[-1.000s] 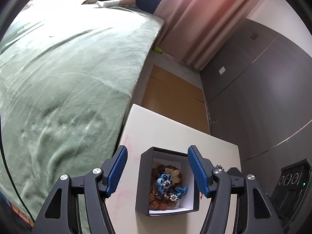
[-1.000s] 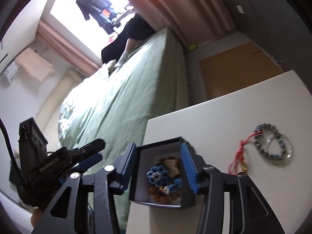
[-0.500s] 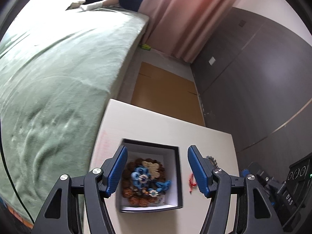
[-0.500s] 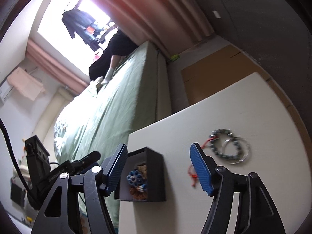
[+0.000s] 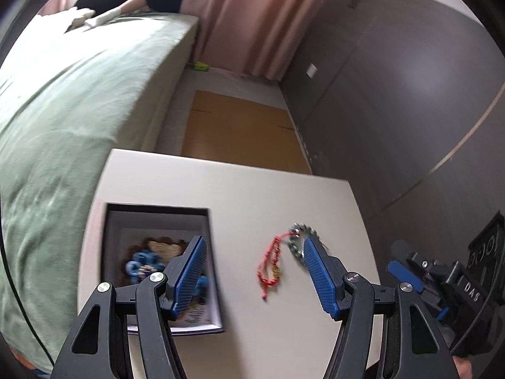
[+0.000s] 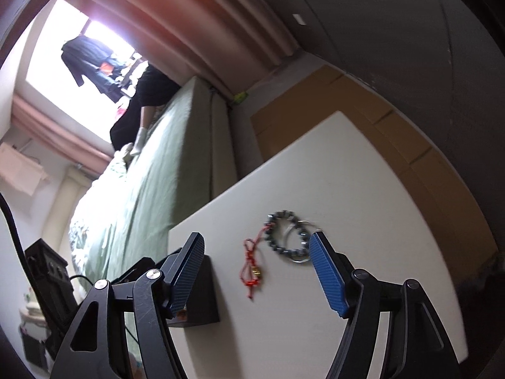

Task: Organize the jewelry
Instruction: 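Reach the left tool to the red string bracelet and grasp it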

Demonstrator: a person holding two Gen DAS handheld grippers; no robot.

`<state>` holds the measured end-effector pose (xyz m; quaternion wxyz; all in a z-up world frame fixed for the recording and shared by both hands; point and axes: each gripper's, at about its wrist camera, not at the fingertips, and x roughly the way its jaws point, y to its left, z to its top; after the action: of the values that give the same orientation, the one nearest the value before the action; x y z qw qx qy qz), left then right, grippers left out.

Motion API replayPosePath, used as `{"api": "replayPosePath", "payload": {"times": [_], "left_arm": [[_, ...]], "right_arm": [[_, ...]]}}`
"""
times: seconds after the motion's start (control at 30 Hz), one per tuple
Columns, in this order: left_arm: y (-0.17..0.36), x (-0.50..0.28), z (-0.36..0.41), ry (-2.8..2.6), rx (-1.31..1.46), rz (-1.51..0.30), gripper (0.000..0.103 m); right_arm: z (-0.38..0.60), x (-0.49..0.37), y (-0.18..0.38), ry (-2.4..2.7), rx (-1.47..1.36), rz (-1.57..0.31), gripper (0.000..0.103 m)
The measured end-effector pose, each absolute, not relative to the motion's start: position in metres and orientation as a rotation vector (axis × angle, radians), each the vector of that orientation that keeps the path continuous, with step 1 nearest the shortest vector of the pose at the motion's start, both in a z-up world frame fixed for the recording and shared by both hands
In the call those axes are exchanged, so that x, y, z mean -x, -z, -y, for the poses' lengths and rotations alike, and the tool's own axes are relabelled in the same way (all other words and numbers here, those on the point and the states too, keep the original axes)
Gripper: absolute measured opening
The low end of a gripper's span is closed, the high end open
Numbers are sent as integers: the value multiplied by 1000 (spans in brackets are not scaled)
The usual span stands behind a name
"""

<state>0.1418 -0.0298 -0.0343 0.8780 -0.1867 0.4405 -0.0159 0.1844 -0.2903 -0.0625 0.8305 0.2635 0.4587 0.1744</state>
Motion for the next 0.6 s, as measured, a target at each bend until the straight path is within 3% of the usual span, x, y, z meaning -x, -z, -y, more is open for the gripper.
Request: {"api": "replayPosePath", "payload": {"times": [0.37, 0.47, 0.6], "left_arm": [[61, -155, 80, 63, 223, -977, 55], [70, -160, 90, 71, 191, -996, 45], [86, -171, 105, 68, 133, -1031, 44]], "right_arm": [[326, -186, 73, -279, -606, -1025, 70], [332, -187, 76, -271, -618, -1037, 70], [339, -187, 76, -260, -631, -1040, 69]]}}
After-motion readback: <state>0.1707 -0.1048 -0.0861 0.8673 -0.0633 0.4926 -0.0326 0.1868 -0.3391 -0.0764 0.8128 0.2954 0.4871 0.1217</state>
